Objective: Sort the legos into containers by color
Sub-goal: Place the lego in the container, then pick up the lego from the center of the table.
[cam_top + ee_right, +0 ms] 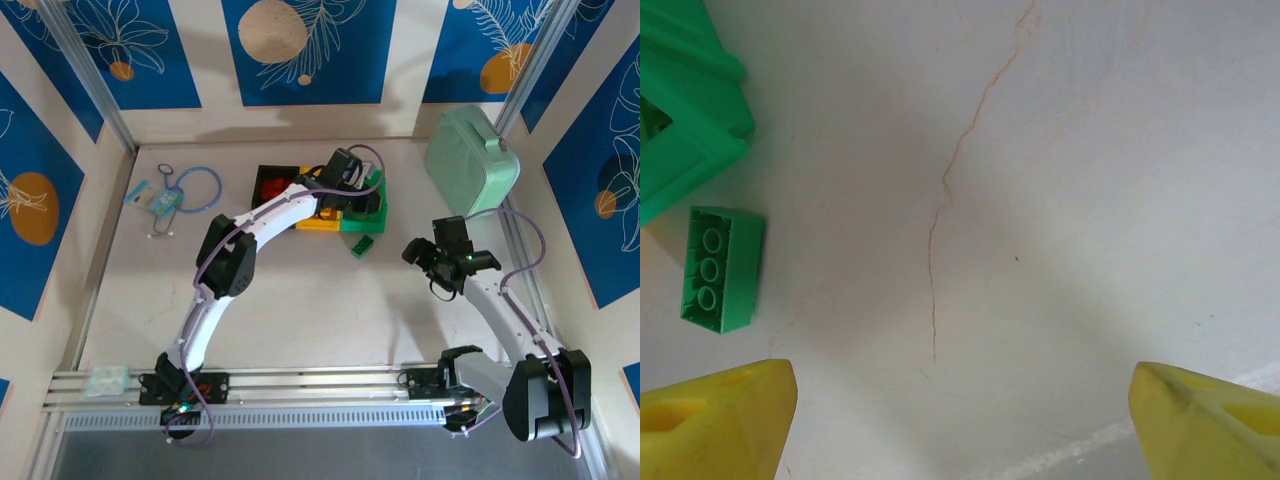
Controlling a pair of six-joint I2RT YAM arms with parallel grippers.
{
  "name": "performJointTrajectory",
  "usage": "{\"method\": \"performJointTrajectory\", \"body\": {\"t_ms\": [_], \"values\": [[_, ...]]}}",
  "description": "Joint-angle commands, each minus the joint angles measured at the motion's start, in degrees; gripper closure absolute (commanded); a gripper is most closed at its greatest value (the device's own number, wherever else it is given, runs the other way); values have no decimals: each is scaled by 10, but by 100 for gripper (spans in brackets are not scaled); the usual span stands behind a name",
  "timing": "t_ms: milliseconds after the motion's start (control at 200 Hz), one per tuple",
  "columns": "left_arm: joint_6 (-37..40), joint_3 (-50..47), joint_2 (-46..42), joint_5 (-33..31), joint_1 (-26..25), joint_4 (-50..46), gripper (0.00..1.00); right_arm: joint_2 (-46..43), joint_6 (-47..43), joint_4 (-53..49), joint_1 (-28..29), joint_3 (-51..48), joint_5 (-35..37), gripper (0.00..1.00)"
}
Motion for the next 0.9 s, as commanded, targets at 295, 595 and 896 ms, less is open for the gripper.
{"method": "performJointTrajectory", "body": {"t_ms": [295, 595, 896], "values": [[10, 28, -28, -28, 5, -50, 31, -22, -8, -23, -3, 2, -17, 13], [21, -164, -168, -51, 3, 36, 31, -9, -21, -7, 10, 6, -39, 14], [37, -361, -302, -87, 2, 110, 33, 69, -30, -3, 76, 48, -27, 14]]}}
